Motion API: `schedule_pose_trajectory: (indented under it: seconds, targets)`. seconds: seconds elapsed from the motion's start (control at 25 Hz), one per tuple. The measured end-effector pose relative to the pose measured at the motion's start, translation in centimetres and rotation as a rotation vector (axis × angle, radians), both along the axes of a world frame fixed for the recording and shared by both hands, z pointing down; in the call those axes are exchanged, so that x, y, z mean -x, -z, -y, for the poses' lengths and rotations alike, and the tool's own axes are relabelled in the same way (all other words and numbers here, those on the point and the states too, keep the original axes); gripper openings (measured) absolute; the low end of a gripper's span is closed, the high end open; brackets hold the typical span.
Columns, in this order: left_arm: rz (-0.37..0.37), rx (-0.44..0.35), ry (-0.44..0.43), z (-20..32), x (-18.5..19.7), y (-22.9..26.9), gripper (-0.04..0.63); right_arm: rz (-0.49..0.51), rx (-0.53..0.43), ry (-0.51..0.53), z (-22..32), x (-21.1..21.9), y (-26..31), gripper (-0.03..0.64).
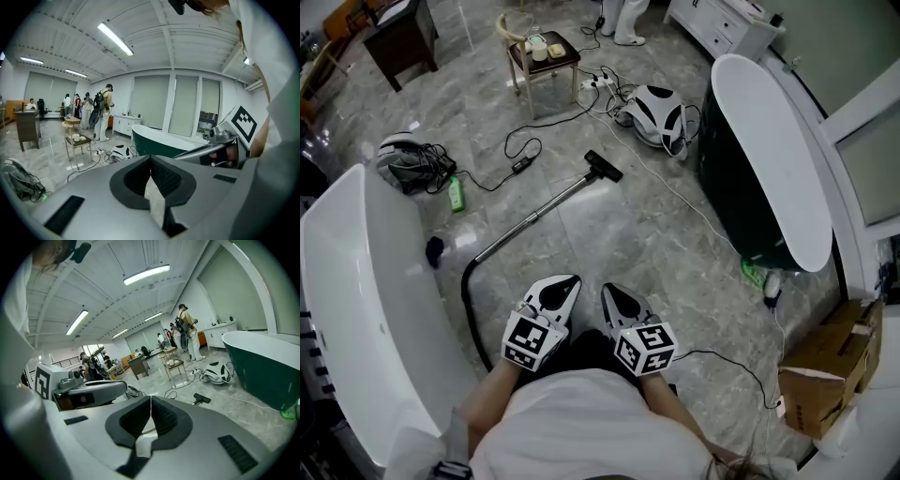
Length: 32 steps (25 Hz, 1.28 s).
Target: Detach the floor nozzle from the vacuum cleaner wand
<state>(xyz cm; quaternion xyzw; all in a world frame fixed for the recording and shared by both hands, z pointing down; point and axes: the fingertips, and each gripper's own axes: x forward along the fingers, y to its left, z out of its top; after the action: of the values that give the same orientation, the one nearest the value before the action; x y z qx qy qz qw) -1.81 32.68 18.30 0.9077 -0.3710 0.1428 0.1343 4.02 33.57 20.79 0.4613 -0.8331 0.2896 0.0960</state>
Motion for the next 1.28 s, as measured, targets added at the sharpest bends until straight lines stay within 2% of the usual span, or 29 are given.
schedule_pose_trajectory:
  seconds: [0.28,0.44,0.6,0.88,1.04,1.28]
  targets:
    - [-0.027,-0.051,-0.054,7.0,2.8,1.1,0.009,0.026,-0.041,-0.035,6.9,3.1,0.9,0.015]
    - [-0.002,-0.057,-0.082,9.7,4.2,0.4,0.009,0.028,-0.066,-0.092,9.7,4.0,1.1,0.015]
    - [-0.007,-0.06,-0.082,12.1,5.4,0.5,0.009,0.016,-0.076,-0.102,11.6,5.1,0.7,0.015]
    - [-0.009,-0.049,-0.078,13.3,7.2,0.1,0.011,0.015,-0.122,-0.116,14.9,6.6,1.9,0.015]
    - [-0.034,-0.027,-0.072,13.4,7.5,-0.2,0.009,-0.001,-0.106,-0.102,14.5,7.2,1.3,0.015]
    - [-0.047,-0.011,-0.027,14.5,8.0,-0.6,0.009,-0.007,-0.094,-0.167,15.5,5.5,1.0,0.015]
